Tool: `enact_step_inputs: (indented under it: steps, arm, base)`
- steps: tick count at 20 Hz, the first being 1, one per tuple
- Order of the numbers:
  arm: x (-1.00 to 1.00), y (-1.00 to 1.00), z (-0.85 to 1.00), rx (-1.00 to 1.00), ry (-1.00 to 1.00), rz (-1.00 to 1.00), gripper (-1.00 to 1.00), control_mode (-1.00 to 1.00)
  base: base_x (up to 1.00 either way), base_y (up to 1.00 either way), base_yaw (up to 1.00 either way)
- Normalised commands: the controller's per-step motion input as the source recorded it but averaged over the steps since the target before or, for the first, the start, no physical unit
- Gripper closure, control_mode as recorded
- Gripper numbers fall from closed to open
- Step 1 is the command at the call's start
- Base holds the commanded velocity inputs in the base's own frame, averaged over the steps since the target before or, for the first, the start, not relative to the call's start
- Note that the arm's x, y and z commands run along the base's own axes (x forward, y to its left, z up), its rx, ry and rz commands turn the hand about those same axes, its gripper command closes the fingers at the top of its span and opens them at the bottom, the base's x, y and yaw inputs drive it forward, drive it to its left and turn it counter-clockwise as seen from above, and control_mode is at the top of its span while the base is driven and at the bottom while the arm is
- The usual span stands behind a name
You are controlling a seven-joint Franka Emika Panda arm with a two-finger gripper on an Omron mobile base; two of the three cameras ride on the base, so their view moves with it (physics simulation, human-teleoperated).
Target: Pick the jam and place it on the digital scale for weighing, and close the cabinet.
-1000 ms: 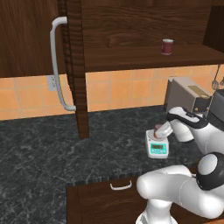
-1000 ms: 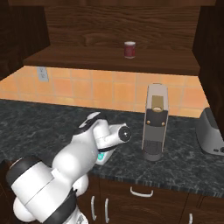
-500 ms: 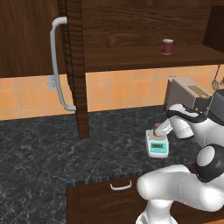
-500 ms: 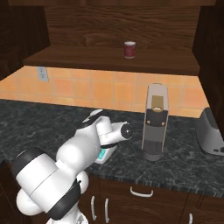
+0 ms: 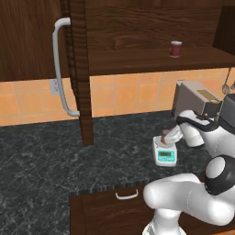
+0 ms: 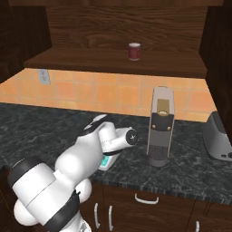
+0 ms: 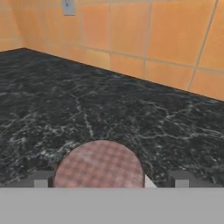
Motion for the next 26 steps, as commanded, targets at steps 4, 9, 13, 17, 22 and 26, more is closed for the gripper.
enact_step_inputs:
  steps: [4, 9, 13, 17, 22, 26]
  arm:
    - [-0.21, 0.0, 0.18, 0.0, -0.15, 0.0, -1.0, -1.0]
    - [-0.14, 0.07, 0.27, 0.0, -0.24, 0.0, -1.0, -1.0]
    - [-0.58, 0.03, 0.59, 0.0, -0.3, 0.0, -1.0, -1.0]
    - [-0.79, 0.0, 0.91, 0.0, -0.48, 0.0, -1.0, -1.0]
    - [-0.76, -0.1, 0.9, 0.0, -0.6, 0.0, -1.0, -1.0]
    - [-0.69, -0.39, 0.88, 0.01, -0.51, 0.0, -1.0, -1.0]
  base:
    - [0.0, 0.0, 0.0]
    - [0.0, 0.0, 0.0]
    - [0.0, 0.0, 0.0]
    - [0.0, 0.0, 0.0]
    - [0.0, 0.0, 0.0]
    - [0.0, 0.0, 0.0]
